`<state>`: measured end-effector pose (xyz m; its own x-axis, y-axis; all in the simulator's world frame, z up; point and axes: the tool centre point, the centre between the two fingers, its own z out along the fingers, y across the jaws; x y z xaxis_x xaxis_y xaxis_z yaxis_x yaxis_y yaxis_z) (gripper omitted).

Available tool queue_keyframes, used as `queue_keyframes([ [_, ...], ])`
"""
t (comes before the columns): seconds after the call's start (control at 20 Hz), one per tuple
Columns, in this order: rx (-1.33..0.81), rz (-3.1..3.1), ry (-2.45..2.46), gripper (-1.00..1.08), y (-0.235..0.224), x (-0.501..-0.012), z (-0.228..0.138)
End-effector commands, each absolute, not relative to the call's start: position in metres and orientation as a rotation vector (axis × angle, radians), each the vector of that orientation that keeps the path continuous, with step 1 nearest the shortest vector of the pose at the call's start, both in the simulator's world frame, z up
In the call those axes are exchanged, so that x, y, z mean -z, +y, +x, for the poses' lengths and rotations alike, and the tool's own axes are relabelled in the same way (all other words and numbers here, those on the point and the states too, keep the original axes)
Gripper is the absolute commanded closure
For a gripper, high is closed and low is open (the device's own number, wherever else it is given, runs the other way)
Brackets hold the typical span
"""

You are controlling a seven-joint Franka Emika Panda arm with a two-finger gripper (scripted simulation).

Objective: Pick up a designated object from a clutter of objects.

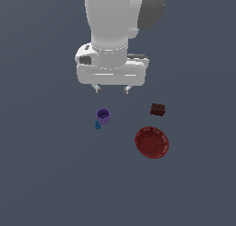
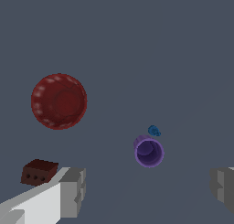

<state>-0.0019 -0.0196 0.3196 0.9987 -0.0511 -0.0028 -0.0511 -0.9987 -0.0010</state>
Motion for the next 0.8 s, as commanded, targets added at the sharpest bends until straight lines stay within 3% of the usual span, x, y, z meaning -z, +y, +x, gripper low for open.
queue_keyframes([
  [0.0,-0.004,-3.140,0.080,-0.92,-0.020,-0.320,-0.002],
  [0.75,-0.012,-3.114,0.044,-0.92,-0.006,-0.323,-0.006],
])
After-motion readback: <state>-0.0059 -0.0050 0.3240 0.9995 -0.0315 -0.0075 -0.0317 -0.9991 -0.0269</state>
